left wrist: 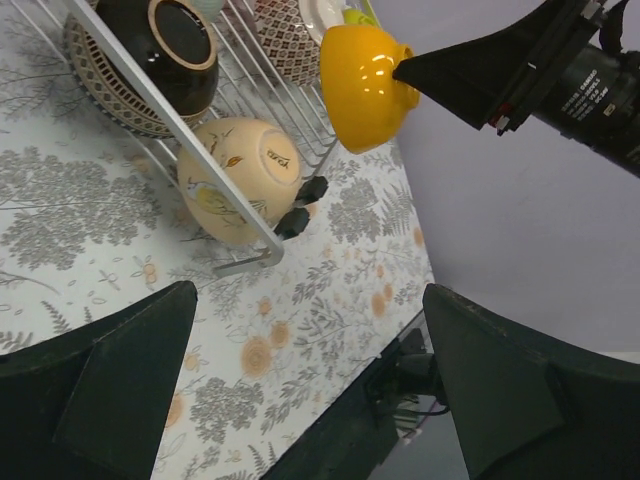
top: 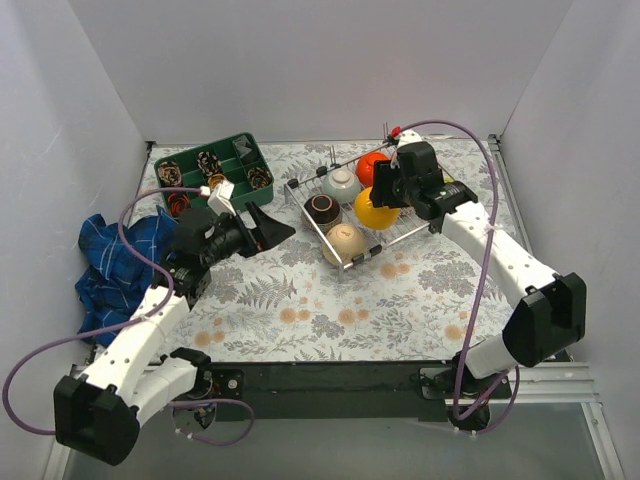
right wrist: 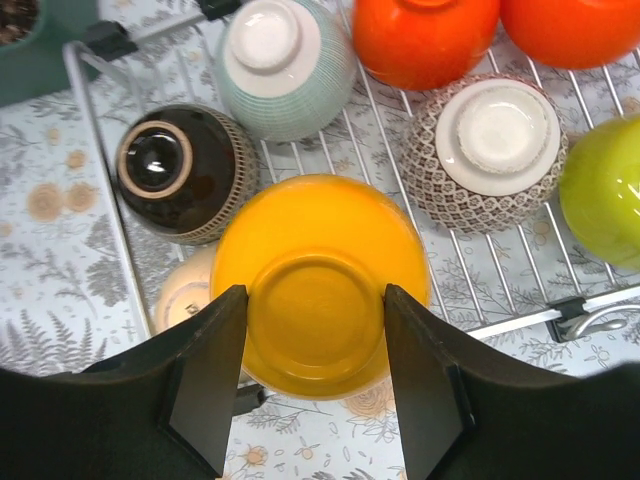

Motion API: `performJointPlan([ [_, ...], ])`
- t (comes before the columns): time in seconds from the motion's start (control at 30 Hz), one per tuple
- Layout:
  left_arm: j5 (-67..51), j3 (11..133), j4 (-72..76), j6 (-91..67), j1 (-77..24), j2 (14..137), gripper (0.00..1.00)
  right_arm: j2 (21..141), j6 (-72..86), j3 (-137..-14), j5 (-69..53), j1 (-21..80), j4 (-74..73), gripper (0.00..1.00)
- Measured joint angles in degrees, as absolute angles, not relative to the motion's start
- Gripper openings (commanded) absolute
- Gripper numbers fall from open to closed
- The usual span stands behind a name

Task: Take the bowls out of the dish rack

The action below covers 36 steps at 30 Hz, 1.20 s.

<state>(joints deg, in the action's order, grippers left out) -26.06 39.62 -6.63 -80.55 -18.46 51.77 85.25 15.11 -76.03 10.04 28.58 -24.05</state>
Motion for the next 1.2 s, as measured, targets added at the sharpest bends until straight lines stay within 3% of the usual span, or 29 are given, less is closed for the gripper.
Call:
performJointPlan([
  [0.47, -25.7, 46.9, 13.0, -95.2, -29.4, 70.5, 0.98, 69.9, 23.0, -65.9, -5.3, 28.6, -14.2, 0.01],
  [0.73, -22.3, 47.2, 21.6, -100.5, -33.8, 73.8, 0.86, 65.6, 28.9, -59.5, -11.0, 28.6, -8.3, 0.01],
  [1.1, -20.9, 42.8, 30.3, -106.9, -35.5, 74.1, 0.48, 63.6, 34.6, -54.3, -13.8, 28.6, -1.7, 0.01],
  [1.2, -20.8, 41.1, 32.2, -107.9, -35.6, 74.1, 0.31, 63.6, 36.0, -53.3, -14.4, 28.6, -0.5, 0.01],
])
